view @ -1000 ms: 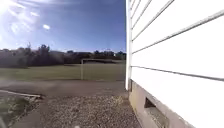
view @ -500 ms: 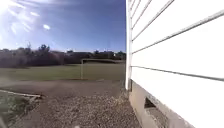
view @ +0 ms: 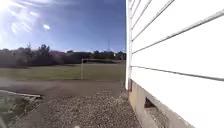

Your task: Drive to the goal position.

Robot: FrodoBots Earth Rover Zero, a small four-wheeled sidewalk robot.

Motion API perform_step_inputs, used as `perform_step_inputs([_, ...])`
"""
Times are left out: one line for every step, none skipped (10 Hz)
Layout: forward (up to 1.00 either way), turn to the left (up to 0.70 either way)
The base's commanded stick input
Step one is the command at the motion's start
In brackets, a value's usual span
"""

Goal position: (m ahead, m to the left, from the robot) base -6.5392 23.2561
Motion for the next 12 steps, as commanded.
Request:
perform_step_inputs([0.05,0.00])
perform_step_inputs([0.05,0.00])
perform_step_inputs([0.05,0.00])
perform_step_inputs([0.05,0.00])
perform_step_inputs([0.05,0.00])
perform_step_inputs([0.04,0.00])
perform_step_inputs([0.05,0.00])
perform_step_inputs([0.05,0.00])
perform_step_inputs([0.05,0.00])
perform_step_inputs([0.05,0.00])
perform_step_inputs([0.05,0.00])
perform_step_inputs([0.05,0.00])
